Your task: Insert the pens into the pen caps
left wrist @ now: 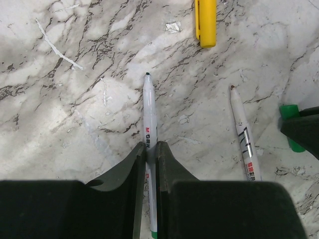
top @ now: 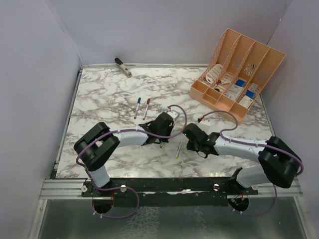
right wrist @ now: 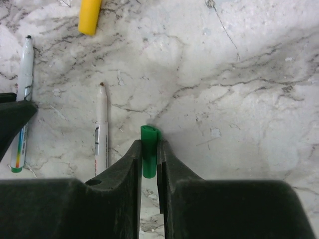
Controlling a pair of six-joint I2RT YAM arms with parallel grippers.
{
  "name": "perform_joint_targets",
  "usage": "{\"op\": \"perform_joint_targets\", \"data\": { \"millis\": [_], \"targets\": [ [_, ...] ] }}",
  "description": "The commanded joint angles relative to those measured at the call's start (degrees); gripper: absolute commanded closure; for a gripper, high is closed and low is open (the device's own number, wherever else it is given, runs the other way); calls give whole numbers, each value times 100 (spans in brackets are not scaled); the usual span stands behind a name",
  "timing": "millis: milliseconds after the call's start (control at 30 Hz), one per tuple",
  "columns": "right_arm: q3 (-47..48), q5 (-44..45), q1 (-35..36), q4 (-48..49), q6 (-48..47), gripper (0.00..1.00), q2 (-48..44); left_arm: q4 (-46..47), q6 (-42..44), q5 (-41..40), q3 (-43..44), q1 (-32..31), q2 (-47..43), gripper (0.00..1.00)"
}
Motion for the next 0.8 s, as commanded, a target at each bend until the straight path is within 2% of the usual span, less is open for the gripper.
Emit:
{"op": "perform_joint_targets", "data": {
  "millis": [0,233,400,767],
  "targets": [
    [-341,189,45,-939,235,99,-244,-1576,-244,316,-412,-198,683,100],
    [-201,1102,45,-791,25,99,-1064,-1569,-115,-112,-154,-208,526,100],
    [-23,1531,45,-77,-704,99,-1388,-1361,61,-284,-58,-207,229,100],
    [167,2104,36,1614,-2003,99,-1409,-238,344,-789,-880,-207,-1298,100]
  ]
}}
